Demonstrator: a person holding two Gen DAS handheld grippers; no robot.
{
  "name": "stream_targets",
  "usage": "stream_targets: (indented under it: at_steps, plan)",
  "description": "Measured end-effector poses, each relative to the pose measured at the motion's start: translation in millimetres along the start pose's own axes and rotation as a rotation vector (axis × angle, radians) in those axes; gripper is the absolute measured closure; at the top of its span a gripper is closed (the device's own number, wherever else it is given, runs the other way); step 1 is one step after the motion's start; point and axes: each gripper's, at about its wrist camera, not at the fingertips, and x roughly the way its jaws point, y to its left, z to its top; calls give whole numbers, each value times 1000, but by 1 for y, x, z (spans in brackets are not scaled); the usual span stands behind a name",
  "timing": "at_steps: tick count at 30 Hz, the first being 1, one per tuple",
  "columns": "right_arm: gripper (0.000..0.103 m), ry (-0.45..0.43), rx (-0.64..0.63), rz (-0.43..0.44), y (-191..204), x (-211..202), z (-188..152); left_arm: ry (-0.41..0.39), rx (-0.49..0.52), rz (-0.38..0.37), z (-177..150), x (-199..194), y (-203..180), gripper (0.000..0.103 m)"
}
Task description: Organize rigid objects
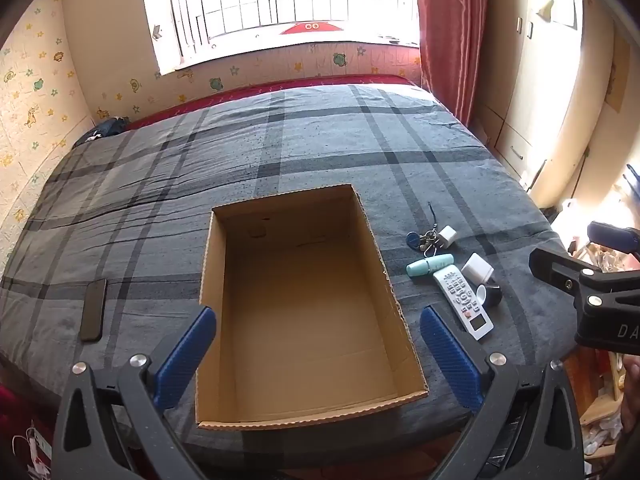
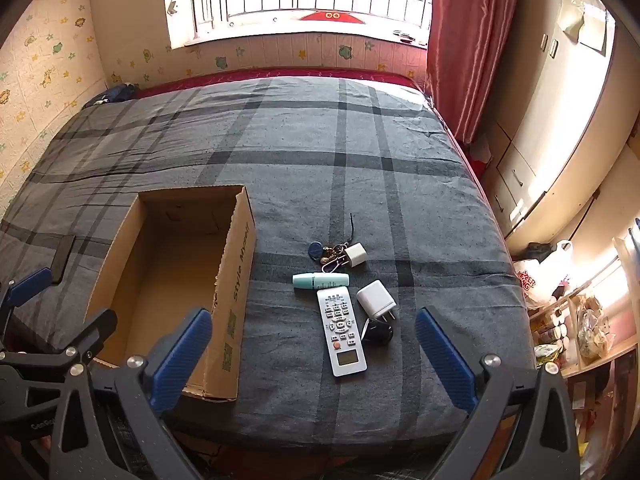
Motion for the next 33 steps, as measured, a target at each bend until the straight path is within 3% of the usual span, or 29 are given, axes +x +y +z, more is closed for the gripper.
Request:
stream_targets:
  at_steps: [33]
  plan:
    - [0,15,-6,8,6,5,2,11,-7,13,-1,3,10,0]
